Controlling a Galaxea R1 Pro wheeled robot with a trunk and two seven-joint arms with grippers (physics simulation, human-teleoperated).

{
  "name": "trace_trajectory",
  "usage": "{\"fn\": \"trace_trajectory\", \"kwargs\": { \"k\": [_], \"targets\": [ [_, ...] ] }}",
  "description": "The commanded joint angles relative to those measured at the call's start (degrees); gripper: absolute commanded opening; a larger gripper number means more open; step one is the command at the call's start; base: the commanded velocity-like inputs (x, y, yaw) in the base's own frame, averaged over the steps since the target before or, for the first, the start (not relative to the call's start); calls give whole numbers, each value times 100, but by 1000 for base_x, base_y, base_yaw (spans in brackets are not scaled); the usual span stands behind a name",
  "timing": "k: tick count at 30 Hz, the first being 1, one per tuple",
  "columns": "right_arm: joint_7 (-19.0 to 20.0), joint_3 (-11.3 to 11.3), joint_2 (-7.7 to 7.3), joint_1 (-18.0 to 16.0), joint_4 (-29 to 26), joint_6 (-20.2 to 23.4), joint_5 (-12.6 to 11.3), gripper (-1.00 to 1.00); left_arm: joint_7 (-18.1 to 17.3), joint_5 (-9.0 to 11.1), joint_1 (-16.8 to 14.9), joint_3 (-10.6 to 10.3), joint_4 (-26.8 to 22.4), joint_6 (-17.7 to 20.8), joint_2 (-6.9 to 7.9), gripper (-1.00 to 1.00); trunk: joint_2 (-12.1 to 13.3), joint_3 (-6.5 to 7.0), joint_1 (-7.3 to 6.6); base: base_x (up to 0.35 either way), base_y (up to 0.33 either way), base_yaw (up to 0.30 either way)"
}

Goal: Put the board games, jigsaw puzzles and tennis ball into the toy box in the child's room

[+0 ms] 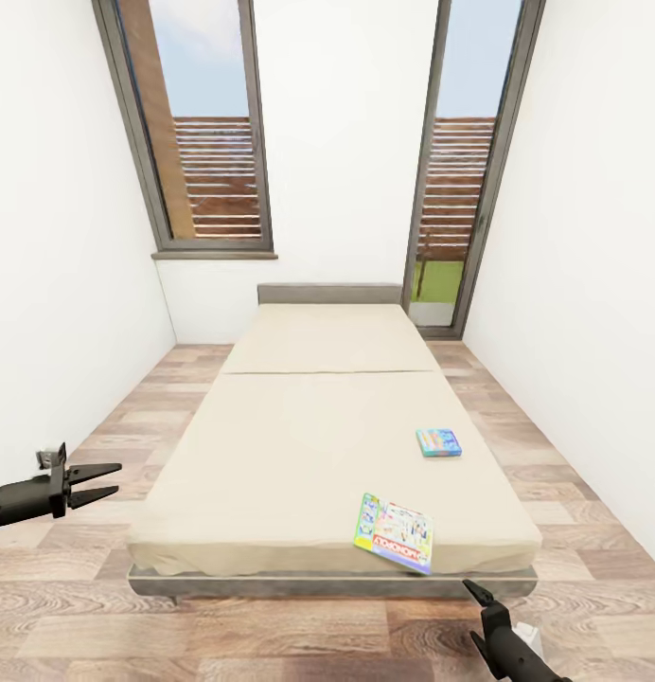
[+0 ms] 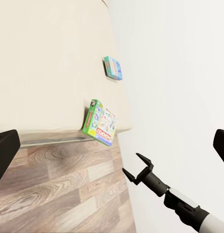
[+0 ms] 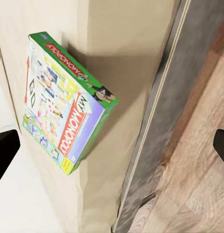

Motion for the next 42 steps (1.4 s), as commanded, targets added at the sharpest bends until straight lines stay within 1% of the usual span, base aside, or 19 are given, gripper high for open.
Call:
{"fn": "trace_trajectory", "kwargs": {
  "k": [1, 3, 5, 6, 8, 9, 12, 13, 16, 19, 26, 32, 42],
  "targets": [
    [6, -30, 3, -6, 0, 53, -21, 100, -26, -11, -3, 2, -1, 60, 2, 100, -44, -24, 22, 0, 0, 0],
    [3, -18, 22, -6, 0, 68, -17, 100, -26, -11, -3, 2, -1, 60, 0, 100, -124, -60, 66, 0, 0, 0],
    [0, 65, 74, -6, 0, 81, -13, 100, -26, -11, -3, 2, -1, 61, 0, 100, -205, -96, 110, 0, 0, 0],
    [-1, 167, 101, -6, 0, 87, -13, 100, -26, -11, -3, 4, -1, 61, 3, 100, -245, -114, 132, 0, 0, 0],
    [-5, 300, 121, -6, 0, 91, -13, 100, -26, -11, -3, 5, -1, 61, 4, 100, -325, -149, 176, 0, 0, 0],
    [-8, 450, 136, -6, 0, 94, -14, 100, -26, -11, -3, 7, -1, 59, 2, 100, -365, -167, 198, 0, 0, 0],
    [-8, 669, 149, -6, -4, 98, -20, 100, -26, -11, -3, 6, -1, 60, 3, 100, -485, -221, 264, 0, 0, 0],
    [-5, 781, 155, -6, -9, 98, -27, 100, -26, -11, -3, 8, -1, 60, 4, 100, -526, -239, 286, 0, 0, 0],
    [1, 907, 160, -6, -19, 97, -42, 100, -26, -11, -3, 5, -1, 60, 5, 100, -646, -293, 352, 0, 0, 0],
    [19, 965, 156, -6, -24, 96, -61, 100, -26, -11, -4, 9, -1, 61, 6, 100, -766, -347, 417, 0, 0, 0],
    [215, 984, 155, -6, -26, 71, -73, 100, -26, -11, -4, 11, -1, 59, 6, 100, -1047, -473, 571, 0, 0, 0],
    [385, 985, 156, -6, -26, 61, -75, 100, -26, -11, -3, 11, -8, 60, 10, 100, -1047, -473, 571, 0, 0, 0],
    [538, 985, 155, -6, -26, 55, -75, 100, -26, -7, -9, 10, -9, 54, 15, 100, -1047, -473, 571, 9, 1, 0]
  ]
}}
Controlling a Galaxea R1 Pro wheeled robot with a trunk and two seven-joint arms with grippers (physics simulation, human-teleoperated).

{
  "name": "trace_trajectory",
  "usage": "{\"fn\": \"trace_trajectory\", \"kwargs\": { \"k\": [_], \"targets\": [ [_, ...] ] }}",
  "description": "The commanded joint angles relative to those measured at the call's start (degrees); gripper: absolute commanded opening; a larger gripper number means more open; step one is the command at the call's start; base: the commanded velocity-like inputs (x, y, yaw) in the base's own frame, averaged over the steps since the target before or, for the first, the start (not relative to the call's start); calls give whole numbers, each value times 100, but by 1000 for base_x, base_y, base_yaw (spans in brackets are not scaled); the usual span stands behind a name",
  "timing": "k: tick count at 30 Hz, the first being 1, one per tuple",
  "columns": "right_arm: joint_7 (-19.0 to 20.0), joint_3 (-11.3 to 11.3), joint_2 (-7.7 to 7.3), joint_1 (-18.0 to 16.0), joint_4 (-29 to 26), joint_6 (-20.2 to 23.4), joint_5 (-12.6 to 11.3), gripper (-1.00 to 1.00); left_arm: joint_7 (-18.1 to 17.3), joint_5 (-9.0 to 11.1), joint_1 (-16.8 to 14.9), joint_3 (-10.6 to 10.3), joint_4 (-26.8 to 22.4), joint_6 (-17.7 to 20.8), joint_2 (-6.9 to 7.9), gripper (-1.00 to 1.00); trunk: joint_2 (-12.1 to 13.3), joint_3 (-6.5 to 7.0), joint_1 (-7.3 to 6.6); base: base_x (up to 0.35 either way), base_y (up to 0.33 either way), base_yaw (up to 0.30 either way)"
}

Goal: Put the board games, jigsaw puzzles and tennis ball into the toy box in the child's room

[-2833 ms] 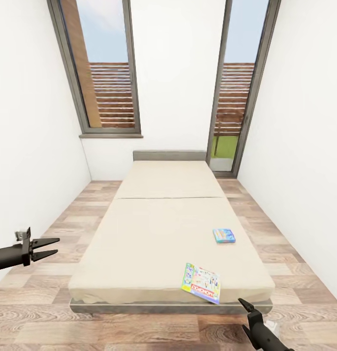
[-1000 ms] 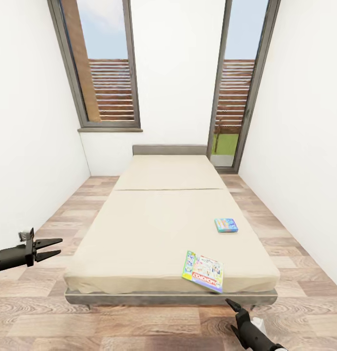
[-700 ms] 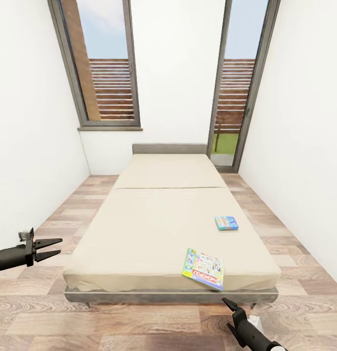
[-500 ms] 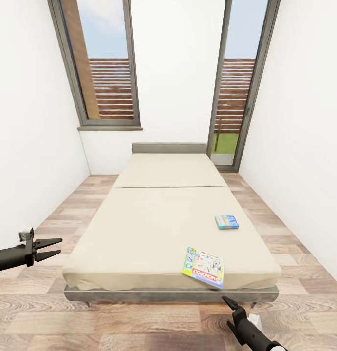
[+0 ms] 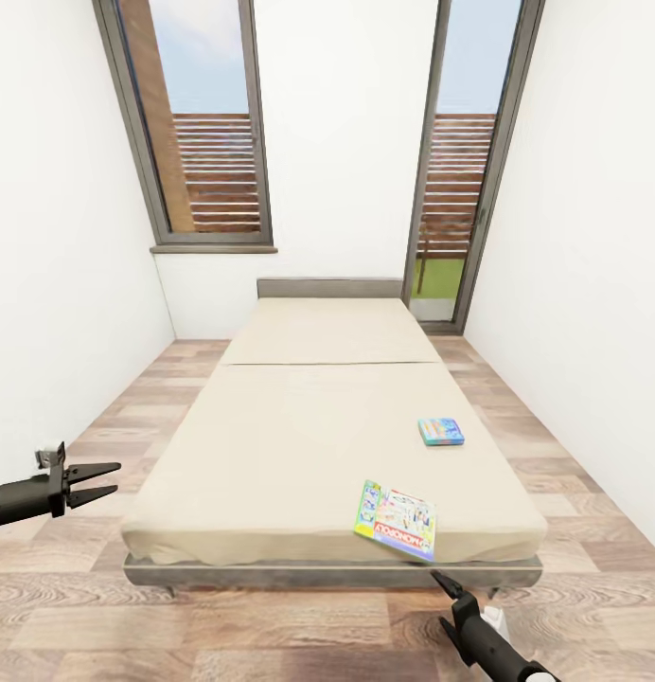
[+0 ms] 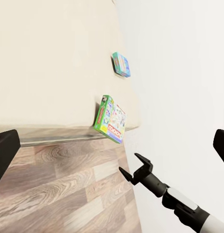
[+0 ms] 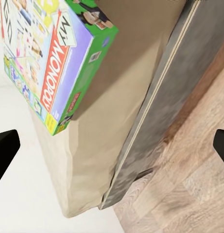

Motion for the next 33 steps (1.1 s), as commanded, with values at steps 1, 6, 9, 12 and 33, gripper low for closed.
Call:
{"fn": "trace_trajectory", "kwargs": {
  "k": [1, 6, 9, 12, 33],
  "targets": [
    [14, -25, 2, -5, 1, 45, -23, 100, -25, -10, -3, 3, -1, 61, 0, 100, -2, -5, 0, 138, 40, 0],
    [20, -25, 2, -5, 1, 45, -23, 100, -25, -12, -3, 1, -1, 59, -6, 100, -2, -5, 0, 182, 52, 0],
    [19, -25, 2, -5, -4, 45, -23, 100, -25, -12, -5, 2, -1, 59, -3, 100, -2, -5, 0, 73, 18, 0],
    [19, -25, 3, -5, -6, 45, -23, 100, -25, -12, -4, 3, -1, 58, -6, 100, -2, -5, 0, 32, 7, 0],
    [10, -24, 2, -5, -8, 36, -15, 100, -25, -7, -2, 11, -1, 58, 0, 100, -123, -59, 66, 61, 26, 0]
  ]
}}
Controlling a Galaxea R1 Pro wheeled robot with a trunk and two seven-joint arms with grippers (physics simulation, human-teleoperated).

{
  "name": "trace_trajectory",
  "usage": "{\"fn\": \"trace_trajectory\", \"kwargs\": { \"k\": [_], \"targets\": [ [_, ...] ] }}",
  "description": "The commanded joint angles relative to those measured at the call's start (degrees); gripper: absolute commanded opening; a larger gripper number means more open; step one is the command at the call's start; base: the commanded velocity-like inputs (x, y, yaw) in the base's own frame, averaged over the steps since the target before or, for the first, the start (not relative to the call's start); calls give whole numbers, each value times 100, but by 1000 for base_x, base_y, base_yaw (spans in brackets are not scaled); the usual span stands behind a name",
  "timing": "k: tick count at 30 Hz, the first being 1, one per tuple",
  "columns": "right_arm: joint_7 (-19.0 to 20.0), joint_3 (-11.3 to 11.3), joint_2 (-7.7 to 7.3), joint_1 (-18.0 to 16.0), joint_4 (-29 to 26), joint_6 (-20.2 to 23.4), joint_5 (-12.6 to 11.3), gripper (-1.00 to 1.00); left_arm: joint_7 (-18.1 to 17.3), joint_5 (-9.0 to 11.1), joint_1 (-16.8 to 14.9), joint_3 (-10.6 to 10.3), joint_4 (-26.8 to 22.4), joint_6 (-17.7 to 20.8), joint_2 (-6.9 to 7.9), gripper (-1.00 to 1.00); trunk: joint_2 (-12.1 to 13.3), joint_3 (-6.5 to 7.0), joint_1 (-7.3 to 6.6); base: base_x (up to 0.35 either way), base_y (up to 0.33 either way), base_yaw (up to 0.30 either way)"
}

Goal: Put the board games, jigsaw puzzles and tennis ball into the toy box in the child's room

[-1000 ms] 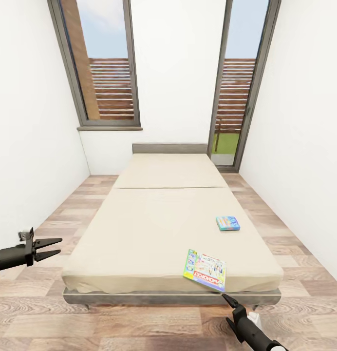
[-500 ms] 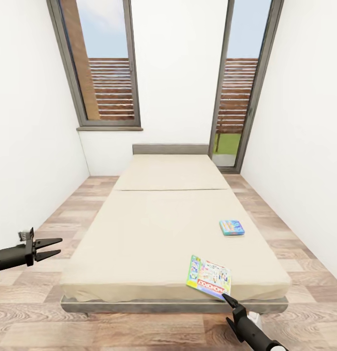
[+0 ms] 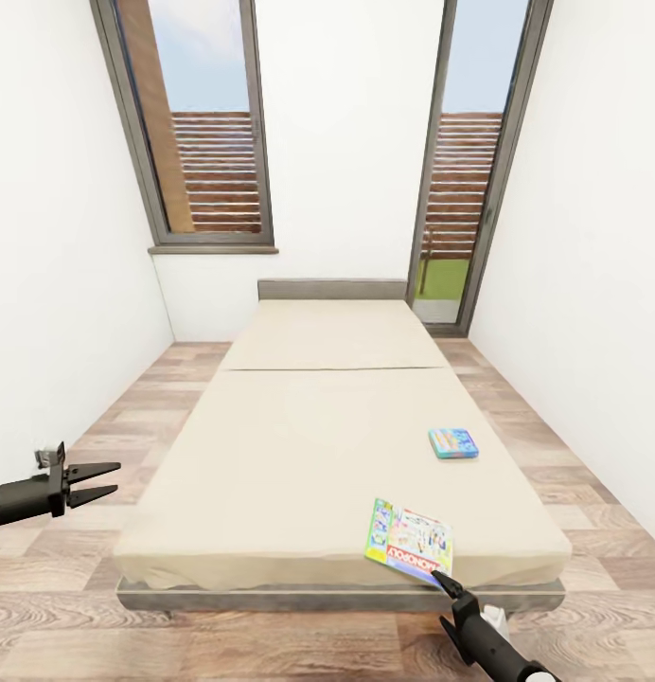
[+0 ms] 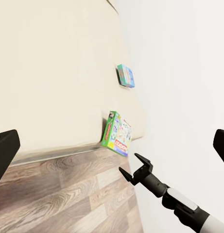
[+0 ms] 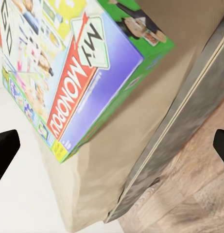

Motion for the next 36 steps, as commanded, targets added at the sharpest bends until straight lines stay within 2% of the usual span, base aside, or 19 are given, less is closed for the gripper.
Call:
{"fn": "trace_trajectory", "kwargs": {
  "k": [1, 15, 29, 36],
  "targets": [
    [6, -25, 2, -5, 1, 46, -25, 100, -25, -10, -4, 2, -1, 60, 1, 100, -44, -24, 22, 1, 1, 0],
    [6, -24, 2, -5, 1, 46, -25, 100, -25, -10, -7, 3, -1, 60, 1, 100, -606, -275, 329, 0, 0, 0],
    [6, -26, -6, -5, 8, 46, -25, 100, -25, -6, -4, 20, -1, 60, 9, 100, -606, -275, 329, 2, 0, 0],
    [0, -39, -23, -5, 24, 46, -32, 100, -25, -10, -3, 12, -1, 60, 3, 100, -606, -275, 329, 173, 0, 0]
  ]
}}
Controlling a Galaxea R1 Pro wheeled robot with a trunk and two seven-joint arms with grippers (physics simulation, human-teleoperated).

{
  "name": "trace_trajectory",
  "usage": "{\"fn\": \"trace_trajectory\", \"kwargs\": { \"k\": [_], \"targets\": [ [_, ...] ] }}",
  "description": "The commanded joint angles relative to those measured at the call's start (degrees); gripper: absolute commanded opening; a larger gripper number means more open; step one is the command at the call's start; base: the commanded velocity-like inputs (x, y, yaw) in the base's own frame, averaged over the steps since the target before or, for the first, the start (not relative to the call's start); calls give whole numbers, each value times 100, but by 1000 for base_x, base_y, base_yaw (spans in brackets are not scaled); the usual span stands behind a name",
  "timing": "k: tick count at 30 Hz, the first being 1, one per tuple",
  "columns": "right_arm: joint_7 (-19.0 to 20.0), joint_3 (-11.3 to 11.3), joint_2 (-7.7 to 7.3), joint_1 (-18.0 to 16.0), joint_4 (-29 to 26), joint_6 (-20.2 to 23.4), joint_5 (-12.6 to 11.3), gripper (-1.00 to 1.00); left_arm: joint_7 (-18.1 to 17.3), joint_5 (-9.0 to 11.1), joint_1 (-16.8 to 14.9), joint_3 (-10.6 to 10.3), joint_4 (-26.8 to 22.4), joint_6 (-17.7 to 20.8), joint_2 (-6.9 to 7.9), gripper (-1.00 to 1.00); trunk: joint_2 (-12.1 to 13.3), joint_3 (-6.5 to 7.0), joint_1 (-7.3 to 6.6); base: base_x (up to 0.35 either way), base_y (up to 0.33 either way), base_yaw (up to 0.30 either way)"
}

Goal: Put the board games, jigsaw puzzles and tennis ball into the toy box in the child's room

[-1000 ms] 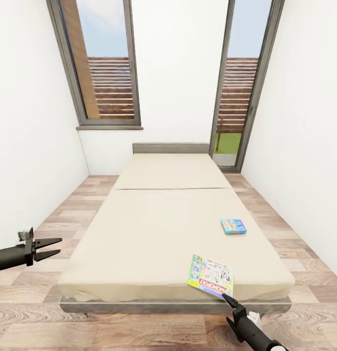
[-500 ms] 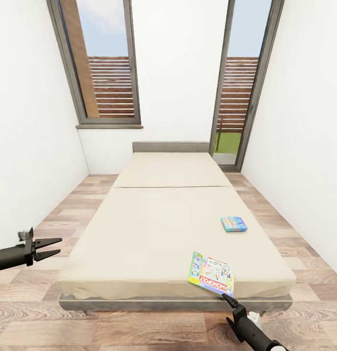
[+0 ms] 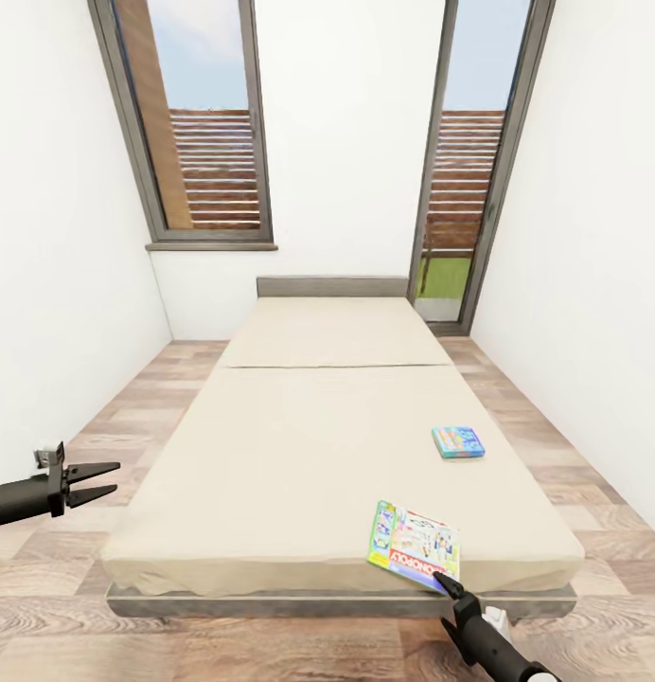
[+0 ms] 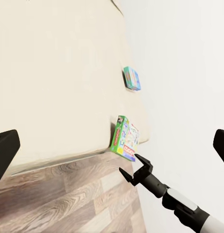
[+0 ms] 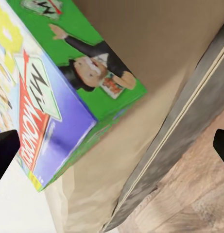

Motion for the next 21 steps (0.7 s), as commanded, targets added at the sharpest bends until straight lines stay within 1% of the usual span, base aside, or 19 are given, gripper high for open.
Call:
{"fn": "trace_trajectory", "kwargs": {
  "k": [1, 12, 18, 21],
  "targets": [
    [6, -26, 0, -5, 2, 45, -24, 100, -25, -11, -4, 2, -1, 60, 0, 100, -2, -5, 1, 115, 0, 0],
    [6, -30, 0, -5, 5, 45, -25, 100, -25, -12, -3, 1, -1, 60, -1, 100, -2, -5, 1, 28, 0, 0],
    [7, -30, 3, -5, 5, 41, -25, 100, -25, -12, -2, -6, -1, 60, -1, 100, -2, -5, 1, 136, 0, 0],
    [5, -30, 6, -5, 5, 40, -25, 100, -25, -12, -3, -7, -1, 60, -1, 100, -2, -5, 1, 62, 0, 0]
  ]
}}
